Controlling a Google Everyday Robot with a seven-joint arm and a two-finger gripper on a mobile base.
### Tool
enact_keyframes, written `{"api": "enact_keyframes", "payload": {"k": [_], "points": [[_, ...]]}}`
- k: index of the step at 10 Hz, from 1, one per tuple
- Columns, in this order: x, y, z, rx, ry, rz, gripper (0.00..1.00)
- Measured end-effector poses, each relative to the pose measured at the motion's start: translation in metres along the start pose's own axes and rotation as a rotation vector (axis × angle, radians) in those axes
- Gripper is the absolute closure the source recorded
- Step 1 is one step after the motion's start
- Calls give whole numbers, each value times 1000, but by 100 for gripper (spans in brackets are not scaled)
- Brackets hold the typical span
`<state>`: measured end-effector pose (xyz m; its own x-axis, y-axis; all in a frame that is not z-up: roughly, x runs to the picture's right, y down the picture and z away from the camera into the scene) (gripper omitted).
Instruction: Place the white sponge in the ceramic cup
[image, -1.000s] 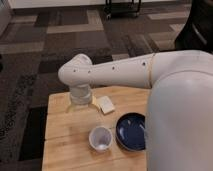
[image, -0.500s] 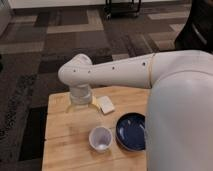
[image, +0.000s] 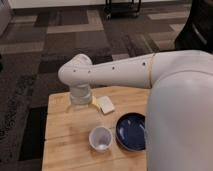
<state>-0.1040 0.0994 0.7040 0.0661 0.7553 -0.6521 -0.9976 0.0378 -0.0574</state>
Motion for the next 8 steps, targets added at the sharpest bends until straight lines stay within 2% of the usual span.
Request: {"api": "enact_keyframes", "payload": {"k": [4,8], "points": [[-2,-2,0,0,-2,4,20],[-21,-16,1,7,-12,-17,20]]}}
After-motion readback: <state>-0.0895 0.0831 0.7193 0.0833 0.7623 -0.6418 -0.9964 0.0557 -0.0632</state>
